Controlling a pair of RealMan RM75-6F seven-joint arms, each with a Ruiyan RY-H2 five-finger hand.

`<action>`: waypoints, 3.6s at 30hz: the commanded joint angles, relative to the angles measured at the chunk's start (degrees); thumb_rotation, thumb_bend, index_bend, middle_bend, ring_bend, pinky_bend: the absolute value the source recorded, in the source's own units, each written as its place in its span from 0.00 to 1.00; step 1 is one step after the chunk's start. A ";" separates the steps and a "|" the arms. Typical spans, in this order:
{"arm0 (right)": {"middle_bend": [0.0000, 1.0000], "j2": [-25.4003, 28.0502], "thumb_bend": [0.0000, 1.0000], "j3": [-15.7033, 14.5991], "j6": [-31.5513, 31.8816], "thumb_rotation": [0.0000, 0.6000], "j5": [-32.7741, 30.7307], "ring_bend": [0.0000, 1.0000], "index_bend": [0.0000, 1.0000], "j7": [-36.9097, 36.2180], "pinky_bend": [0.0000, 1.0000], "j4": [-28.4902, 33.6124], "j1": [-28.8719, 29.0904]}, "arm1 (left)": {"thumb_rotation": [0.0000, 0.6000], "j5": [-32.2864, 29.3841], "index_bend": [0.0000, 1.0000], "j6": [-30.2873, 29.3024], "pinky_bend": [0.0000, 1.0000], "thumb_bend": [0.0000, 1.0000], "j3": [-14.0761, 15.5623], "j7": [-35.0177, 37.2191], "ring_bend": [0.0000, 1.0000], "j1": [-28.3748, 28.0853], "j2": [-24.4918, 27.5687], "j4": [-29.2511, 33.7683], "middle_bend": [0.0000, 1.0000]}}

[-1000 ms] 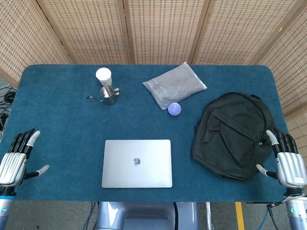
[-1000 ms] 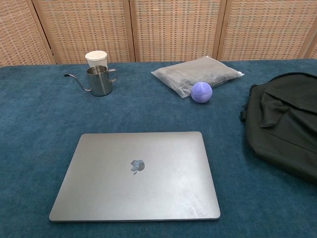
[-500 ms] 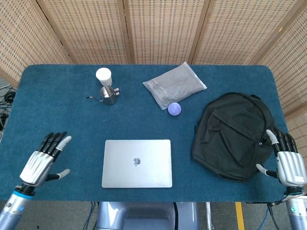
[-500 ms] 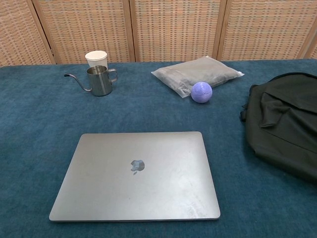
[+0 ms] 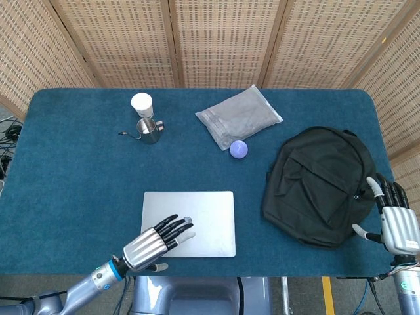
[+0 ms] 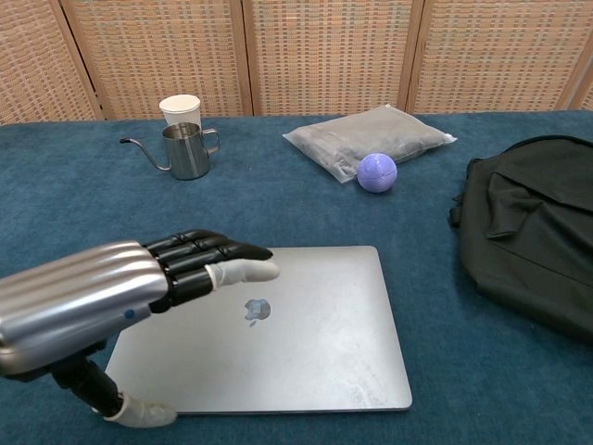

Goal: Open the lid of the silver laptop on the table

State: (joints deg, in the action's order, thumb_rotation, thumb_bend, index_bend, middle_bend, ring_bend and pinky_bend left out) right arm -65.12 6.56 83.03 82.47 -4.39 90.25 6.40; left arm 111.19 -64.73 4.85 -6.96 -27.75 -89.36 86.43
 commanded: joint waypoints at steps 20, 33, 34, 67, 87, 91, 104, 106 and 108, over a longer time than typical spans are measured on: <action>0.00 0.08 0.00 -0.05 -0.76 1.00 -0.32 0.00 0.02 -0.52 0.00 -0.21 0.28 | 1.00 -7.25 0.00 8.57 0.00 0.00 -2.39 -15.21 0.00 -4.66 -11.15 -4.93 0.00; 0.00 0.17 0.00 0.06 -1.19 1.00 -0.67 0.00 0.02 -1.75 0.00 -0.66 0.36 | 1.00 -9.73 0.00 9.10 0.00 0.00 -2.54 -18.32 0.00 -5.91 -13.81 -6.91 0.00; 0.00 0.19 0.00 0.08 -1.22 1.00 -0.70 0.00 0.02 -1.87 0.00 -0.70 0.37 | 1.00 -9.92 0.00 9.02 0.00 0.00 -2.49 -18.42 0.00 -5.96 -13.91 -7.08 0.00; 0.00 0.13 0.00 -0.03 -1.79 1.00 -0.80 0.00 0.02 -2.48 0.00 -0.98 0.59 | 1.00 -11.83 0.00 4.33 0.00 0.44 -3.01 -19.71 0.00 -7.31 -13.63 -8.74 0.00; 0.00 -0.65 0.00 -0.67 -2.33 1.00 -0.02 0.00 0.02 -0.09 0.00 -0.88 1.08 | 1.00 -20.48 0.00 1.68 0.00 0.51 -11.17 -29.26 0.00 -6.99 -15.75 -9.88 0.00; 0.00 -1.16 0.00 -1.10 -2.45 1.00 1.18 0.00 0.02 1.08 0.00 -1.27 1.53 | 1.00 -23.89 0.00 2.94 0.00 0.51 -13.09 -28.66 0.00 -7.61 -16.56 -11.60 0.00; 0.02 -2.88 0.00 -4.33 -3.10 1.00 11.31 0.00 0.15 -4.85 0.01 -8.69 5.08 | 1.00 -26.04 0.00 3.13 0.00 0.51 -16.66 -27.57 0.00 -11.21 -15.23 -10.43 0.00; 0.07 -3.22 0.05 -5.06 -3.16 1.00 13.94 0.00 0.19 -5.27 0.06 -10.02 6.21 | 1.00 -26.31 0.00 3.30 0.00 0.51 -16.81 -28.27 0.00 -11.66 -14.78 -9.69 0.00; 0.11 -3.76 0.18 -5.95 -3.67 1.00 16.51 0.01 0.22 -6.03 0.13 -10.85 7.56 | 1.00 -26.55 0.00 3.47 0.00 0.51 -16.91 -29.07 0.00 -12.10 -14.33 -9.10 0.00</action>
State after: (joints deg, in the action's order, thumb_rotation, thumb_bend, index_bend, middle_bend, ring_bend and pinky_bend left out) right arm -68.27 1.78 79.94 96.61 -9.41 80.77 12.40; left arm 84.81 -61.38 -11.95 -35.71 -39.60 -103.94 77.04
